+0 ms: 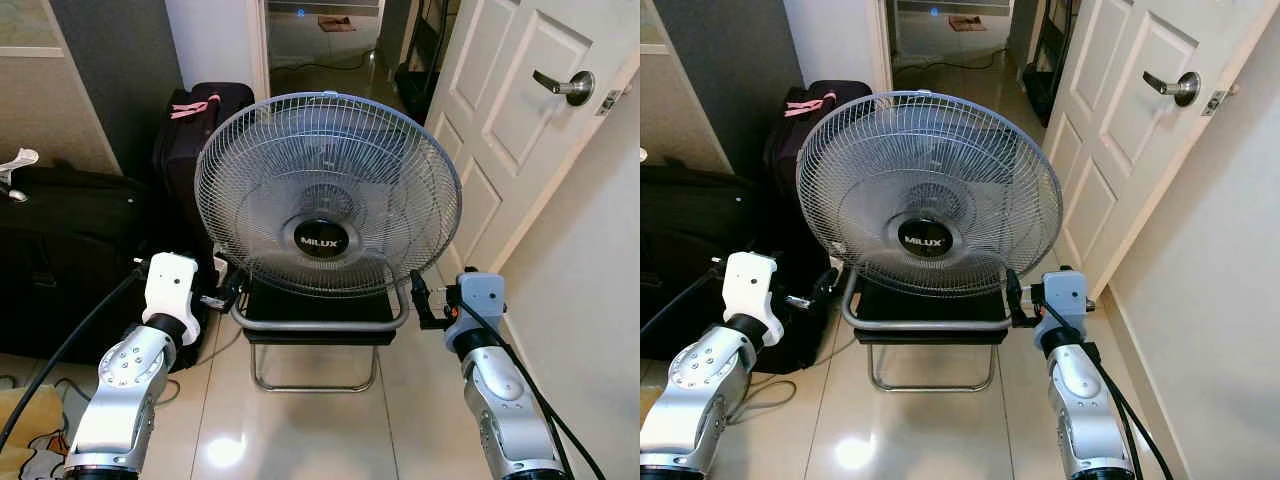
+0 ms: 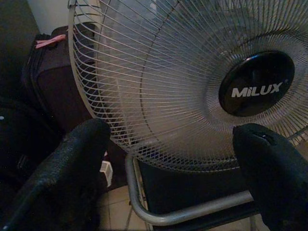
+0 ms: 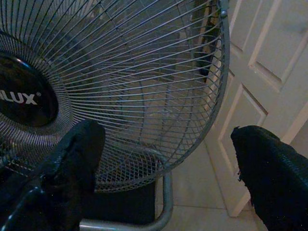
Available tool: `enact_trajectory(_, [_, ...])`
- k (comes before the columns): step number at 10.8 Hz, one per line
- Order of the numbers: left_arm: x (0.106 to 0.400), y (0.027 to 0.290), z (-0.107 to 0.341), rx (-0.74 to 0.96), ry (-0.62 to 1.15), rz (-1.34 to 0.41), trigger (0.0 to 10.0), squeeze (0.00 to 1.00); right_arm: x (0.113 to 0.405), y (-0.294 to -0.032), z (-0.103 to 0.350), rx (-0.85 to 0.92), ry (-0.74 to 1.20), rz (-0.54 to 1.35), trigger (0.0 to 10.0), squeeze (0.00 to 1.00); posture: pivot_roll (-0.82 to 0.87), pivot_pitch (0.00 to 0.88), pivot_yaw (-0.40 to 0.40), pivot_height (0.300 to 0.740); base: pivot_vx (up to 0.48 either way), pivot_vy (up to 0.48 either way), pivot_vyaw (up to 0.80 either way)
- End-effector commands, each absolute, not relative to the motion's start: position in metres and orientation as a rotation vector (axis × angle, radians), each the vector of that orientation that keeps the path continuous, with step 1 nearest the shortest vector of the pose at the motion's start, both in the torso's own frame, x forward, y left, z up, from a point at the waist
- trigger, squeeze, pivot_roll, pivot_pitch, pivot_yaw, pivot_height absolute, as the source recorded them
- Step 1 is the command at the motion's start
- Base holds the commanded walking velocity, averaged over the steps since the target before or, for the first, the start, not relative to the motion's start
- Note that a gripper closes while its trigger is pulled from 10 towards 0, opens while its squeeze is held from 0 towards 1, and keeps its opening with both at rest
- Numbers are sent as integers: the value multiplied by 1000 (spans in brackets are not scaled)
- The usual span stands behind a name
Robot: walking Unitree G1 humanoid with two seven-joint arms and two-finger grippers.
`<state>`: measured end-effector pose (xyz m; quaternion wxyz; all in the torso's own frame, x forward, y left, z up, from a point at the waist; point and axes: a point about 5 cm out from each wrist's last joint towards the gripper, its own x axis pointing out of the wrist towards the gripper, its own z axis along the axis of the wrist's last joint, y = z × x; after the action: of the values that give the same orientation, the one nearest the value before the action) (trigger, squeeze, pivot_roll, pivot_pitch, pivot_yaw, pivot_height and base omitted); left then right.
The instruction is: Clean up the room
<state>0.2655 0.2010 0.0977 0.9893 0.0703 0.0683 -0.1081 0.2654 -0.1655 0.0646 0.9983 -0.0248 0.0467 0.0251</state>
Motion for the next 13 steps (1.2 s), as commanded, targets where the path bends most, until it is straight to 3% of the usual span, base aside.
enact_trajectory(1, [273,179,108,5,228,-52,10000,0,259,-188,87,158,149,-94,10000,0,-54,0,38,740,0,0,0])
enact_trajectory(3, [255,176,95,12,272,-50,10000,0,258,-193,78,158,191,-107,10000,0,-2,0,-20,740,0,0,0])
enact_trajectory(5, [261,185,82,92,320,17,10000,0,261,-193,71,81,197,-115,10000,0,18,0,-39,740,0,0,0])
enact_trajectory(6, [266,180,87,101,289,-43,10000,0,261,-175,72,-2,200,80,10000,0,17,0,-42,740,0,0,0])
enact_trajectory(13, [258,191,83,135,283,-38,10000,0,253,-181,66,-25,226,11,10000,0,-3,0,-40,740,0,0,0])
